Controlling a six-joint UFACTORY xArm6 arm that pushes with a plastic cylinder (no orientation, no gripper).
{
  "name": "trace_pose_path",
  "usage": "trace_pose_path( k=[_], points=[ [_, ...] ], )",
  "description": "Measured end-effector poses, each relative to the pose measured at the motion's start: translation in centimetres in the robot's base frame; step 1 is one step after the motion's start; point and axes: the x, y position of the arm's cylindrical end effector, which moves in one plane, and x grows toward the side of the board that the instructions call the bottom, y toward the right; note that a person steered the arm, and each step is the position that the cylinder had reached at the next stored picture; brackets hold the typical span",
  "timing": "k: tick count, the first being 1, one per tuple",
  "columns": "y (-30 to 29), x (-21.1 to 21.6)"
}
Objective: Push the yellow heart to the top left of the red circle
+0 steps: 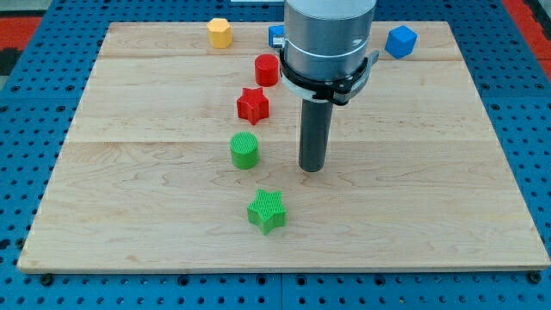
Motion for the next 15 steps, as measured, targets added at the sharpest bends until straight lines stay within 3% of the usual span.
trace_pose_path(
  k=[5,6,7,8,10,11,13,15],
  points=[
    [-1.0,-0.4],
    [-1.7,-5.0],
    [-5.9,-5.1],
    [-10.8,-3.6],
    [-9.8,3.0],
    [-6.7,-3.7],
    [8.5,-14.6],
    [7.9,-23.6]
  ],
)
